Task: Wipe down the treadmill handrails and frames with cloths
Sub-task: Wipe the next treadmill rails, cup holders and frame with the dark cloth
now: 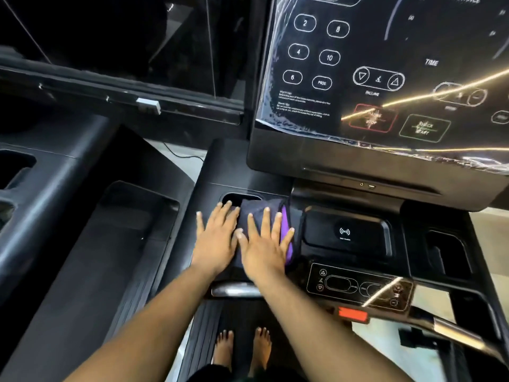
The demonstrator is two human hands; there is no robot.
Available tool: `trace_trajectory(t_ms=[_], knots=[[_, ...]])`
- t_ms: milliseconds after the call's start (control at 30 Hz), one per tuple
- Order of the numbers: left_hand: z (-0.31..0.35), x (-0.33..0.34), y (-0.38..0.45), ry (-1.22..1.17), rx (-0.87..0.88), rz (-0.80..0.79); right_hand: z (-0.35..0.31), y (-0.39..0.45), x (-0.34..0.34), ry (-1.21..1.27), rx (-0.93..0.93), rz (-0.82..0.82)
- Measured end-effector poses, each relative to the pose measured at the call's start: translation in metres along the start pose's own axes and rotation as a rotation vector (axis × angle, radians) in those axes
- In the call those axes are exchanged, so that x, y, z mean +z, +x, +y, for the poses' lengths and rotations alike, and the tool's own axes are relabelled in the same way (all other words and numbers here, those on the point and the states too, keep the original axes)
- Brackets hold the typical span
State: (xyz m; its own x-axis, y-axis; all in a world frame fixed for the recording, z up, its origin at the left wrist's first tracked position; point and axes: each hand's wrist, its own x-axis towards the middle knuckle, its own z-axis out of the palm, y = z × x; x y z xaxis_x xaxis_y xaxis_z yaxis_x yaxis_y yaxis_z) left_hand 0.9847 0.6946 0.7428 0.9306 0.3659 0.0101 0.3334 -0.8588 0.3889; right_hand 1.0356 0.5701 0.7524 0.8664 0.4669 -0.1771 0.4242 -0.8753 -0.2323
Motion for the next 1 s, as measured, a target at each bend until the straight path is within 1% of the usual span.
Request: trace_trajectory(t_ms=[67, 167, 233, 300, 400, 467, 533, 633, 733, 800, 900, 933, 967, 1000], knots=[[-0.024, 0.006, -0.001, 0.055, 0.031, -0.009, 0.001, 0.009, 0.008, -0.063, 0.041, -0.004], [-0.051, 0.003, 0.005, 0.092, -0.019, -0.059, 0.0, 0.048, -0.004, -0.132, 0.086, 0.002], [-0.064, 0.004, 0.005, 0.095, -0.029, -0.108, 0.002, 0.064, -0.012, -0.154, 0.054, 0.002], [-0.068, 0.006, 0.003, 0.082, -0.009, -0.104, 0.01, 0.055, -0.012, -0.159, -0.016, 0.021], [-0.067, 0.004, 0.007, 0.074, -0.011, -0.115, 0.023, 0.018, -0.003, -0.181, -0.103, 0.064], [-0.067, 0.003, 0.008, 0.058, -0.004, -0.136, 0.024, 0.027, -0.004, -0.204, -0.098, 0.038], [-0.069, 0.002, 0.008, 0.066, 0.007, -0.137, 0.014, 0.06, -0.013, -0.224, -0.1, 0.026], [-0.07, 0.003, 0.008, 0.08, 0.01, -0.144, 0.01, 0.092, -0.021, -0.248, -0.162, -0.033], [-0.071, 0.006, 0.007, 0.072, 0.012, -0.13, 0.028, 0.07, -0.014, -0.252, -0.198, -0.023], [-0.073, 0.007, 0.009, 0.057, 0.008, -0.131, 0.036, 0.055, -0.011, -0.216, -0.149, 0.023], [-0.074, 0.012, 0.008, 0.048, 0.018, -0.113, 0.019, 0.073, -0.015, -0.186, -0.004, 0.07], [-0.075, 0.011, 0.008, 0.038, 0.019, -0.11, 0.006, 0.084, -0.016, -0.172, 0.008, 0.065], [-0.075, 0.011, 0.008, 0.021, 0.021, -0.106, -0.007, 0.093, -0.017, -0.159, -0.017, 0.04], [-0.076, 0.011, 0.008, -0.01, 0.019, -0.093, -0.021, 0.1, -0.015, -0.156, -0.087, 0.007]])
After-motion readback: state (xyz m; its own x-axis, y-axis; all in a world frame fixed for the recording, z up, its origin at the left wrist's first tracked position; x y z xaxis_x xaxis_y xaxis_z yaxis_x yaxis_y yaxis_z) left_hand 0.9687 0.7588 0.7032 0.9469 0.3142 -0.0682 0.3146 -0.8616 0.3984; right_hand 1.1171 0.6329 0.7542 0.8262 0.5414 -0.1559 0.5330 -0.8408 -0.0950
